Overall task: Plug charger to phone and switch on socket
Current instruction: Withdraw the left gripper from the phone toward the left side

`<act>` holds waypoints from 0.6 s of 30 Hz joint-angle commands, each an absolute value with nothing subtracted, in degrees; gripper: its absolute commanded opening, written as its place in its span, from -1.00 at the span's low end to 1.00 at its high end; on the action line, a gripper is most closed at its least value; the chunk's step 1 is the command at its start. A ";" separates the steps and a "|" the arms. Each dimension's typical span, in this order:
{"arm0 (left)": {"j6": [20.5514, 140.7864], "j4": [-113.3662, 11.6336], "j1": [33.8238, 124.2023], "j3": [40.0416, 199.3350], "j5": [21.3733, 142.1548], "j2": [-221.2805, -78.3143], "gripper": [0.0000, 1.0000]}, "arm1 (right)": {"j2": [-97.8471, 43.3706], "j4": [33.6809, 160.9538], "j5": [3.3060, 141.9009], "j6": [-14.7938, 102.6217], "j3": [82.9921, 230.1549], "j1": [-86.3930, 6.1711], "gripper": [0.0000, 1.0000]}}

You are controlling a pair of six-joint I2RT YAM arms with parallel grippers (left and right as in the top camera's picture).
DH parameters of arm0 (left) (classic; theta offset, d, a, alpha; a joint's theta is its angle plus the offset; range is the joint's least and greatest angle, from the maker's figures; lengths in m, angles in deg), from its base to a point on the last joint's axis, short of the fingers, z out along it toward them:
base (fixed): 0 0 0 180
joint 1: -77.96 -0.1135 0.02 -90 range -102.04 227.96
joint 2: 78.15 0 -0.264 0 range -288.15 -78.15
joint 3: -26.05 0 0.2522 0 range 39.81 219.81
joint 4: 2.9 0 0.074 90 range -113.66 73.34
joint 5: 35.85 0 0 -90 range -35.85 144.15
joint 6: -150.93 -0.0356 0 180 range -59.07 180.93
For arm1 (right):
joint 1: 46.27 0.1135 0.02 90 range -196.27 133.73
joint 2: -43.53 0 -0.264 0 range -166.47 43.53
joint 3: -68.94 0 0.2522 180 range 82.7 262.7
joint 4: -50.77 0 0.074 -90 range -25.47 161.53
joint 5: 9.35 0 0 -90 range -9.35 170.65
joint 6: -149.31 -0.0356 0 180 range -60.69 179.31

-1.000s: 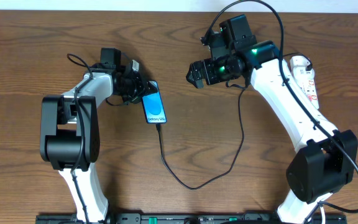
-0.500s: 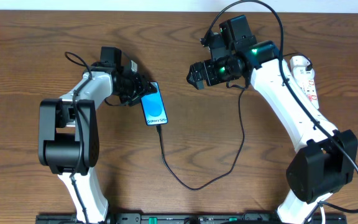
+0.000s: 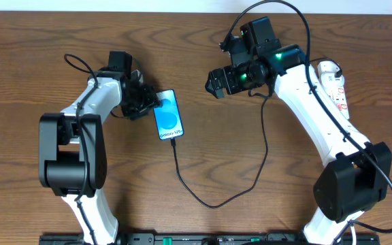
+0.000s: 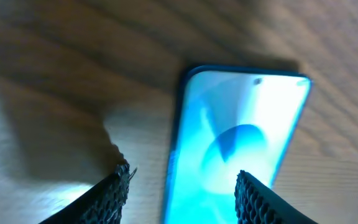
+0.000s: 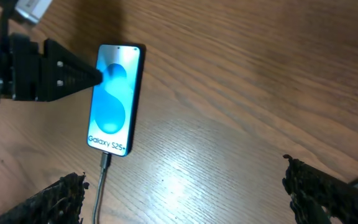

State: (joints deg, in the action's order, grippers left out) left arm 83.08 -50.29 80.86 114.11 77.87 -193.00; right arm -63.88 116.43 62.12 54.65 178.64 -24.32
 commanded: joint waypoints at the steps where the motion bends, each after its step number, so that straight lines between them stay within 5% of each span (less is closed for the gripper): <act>1: 80.35 -51.84 80.38 113.68 70.94 -193.19 0.15 | -63.84 116.69 63.39 55.80 179.01 -24.10 0.99; 15: 80.29 -53.61 77.19 113.68 71.25 -173.76 0.28 | -63.84 116.63 63.63 55.78 179.01 -24.10 0.91; 18: 80.29 -54.20 76.27 113.66 71.21 -169.04 0.63 | -63.84 116.61 63.63 55.78 179.01 -24.10 0.83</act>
State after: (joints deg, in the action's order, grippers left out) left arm 80.66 -53.50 77.19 113.74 71.82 -172.65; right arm -63.88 116.56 63.28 55.21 178.64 -24.32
